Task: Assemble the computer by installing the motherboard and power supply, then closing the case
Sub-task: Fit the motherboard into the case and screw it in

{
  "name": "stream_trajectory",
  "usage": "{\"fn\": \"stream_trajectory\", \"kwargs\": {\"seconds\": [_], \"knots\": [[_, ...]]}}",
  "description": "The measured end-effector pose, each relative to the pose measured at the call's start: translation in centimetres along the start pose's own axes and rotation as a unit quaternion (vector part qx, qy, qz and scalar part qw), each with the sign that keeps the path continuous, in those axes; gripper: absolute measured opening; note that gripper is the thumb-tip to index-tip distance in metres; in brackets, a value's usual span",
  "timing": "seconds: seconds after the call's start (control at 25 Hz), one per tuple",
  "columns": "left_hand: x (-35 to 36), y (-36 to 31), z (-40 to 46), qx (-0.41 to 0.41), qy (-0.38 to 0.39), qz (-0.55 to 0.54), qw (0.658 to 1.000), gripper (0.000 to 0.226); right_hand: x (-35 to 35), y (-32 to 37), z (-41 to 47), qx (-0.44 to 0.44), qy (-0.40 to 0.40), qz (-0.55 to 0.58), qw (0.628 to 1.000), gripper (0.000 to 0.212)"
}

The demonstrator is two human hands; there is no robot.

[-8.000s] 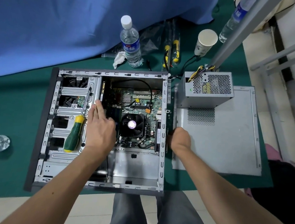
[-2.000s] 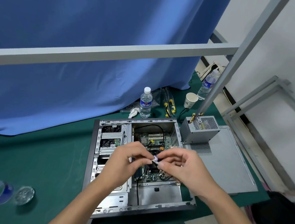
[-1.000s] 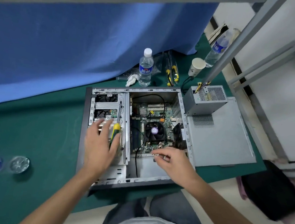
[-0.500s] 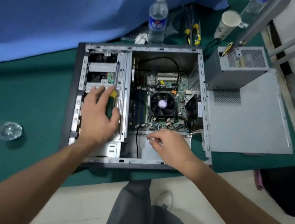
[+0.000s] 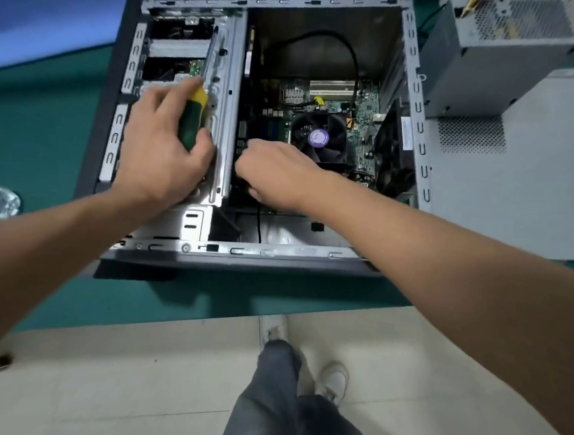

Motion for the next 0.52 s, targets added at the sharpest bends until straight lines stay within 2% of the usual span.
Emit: {"fn": "stream_trajectory", "kwargs": {"seconds": [0.12, 0.28, 0.36, 0.48, 0.52], "knots": [[-0.1, 0.5, 0.1, 0.007, -0.008, 0.008, 1.000, 0.060, 0.8, 0.5, 0.9, -0.014, 0.027, -0.026, 0.999, 0.037], [0.4, 0.6, -0.2, 0.011, -0.011, 0.011, 1.000, 0.060, 1.9, 0.0, 1.3, -0.030, 0.045, -0.033, 0.998, 0.042], [0.3, 0.7, -0.3, 0.015, -0.014, 0.017, 1.000, 0.060, 2.5, -0.2, 1.6, -0.034, 0.054, -0.044, 0.997, 0.036], [0.3, 0.6, 0.0, 0.025, -0.018, 0.025, 0.999, 0.062, 2.6, 0.1, 2.2, -0.050, 0.053, -0.031, 0.997, 0.008], [0.3, 0.6, 0.0, 0.028, -0.020, 0.027, 0.999, 0.062, 2.5, 0.4, 2.3, -0.067, 0.047, -0.043, 0.996, 0.009]]}}
Point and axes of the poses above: each hand's wrist, its own z-axis towards the middle knuckle, its own x-axis out of the palm, y = z × x, the point moved 5 cm from there along z, towards the middle knuckle, and after that the axes turned 14 degrees about x, right-handed, at the moved point
